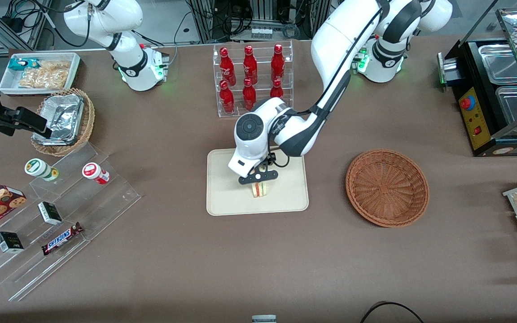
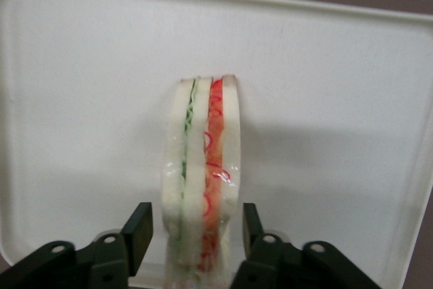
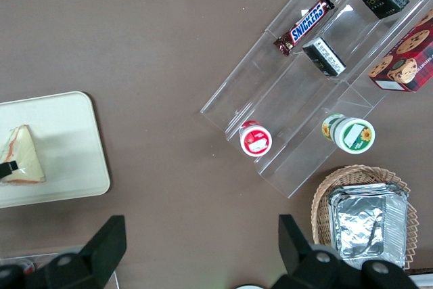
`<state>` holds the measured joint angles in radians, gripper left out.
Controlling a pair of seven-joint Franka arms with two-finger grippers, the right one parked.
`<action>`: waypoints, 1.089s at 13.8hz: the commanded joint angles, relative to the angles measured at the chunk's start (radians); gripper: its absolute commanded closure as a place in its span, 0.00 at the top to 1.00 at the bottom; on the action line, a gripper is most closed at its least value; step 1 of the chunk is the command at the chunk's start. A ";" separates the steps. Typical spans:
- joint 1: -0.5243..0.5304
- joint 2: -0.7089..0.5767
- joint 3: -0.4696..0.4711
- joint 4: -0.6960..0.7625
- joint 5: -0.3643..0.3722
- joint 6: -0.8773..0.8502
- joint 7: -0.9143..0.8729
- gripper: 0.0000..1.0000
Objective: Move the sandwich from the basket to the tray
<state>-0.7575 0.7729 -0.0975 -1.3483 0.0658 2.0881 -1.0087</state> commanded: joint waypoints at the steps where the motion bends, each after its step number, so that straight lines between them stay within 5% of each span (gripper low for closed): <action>1: -0.010 -0.072 0.015 0.000 0.051 -0.083 -0.022 1.00; 5: -0.002 -0.159 0.042 -0.002 0.036 -0.206 -0.004 1.00; 8: 0.000 -0.219 0.131 -0.025 -0.065 -0.247 0.027 1.00; 15: 0.000 -0.406 0.340 -0.215 -0.207 -0.310 0.379 1.00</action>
<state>-0.7477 0.4406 0.1953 -1.5015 -0.1068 1.8205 -0.6979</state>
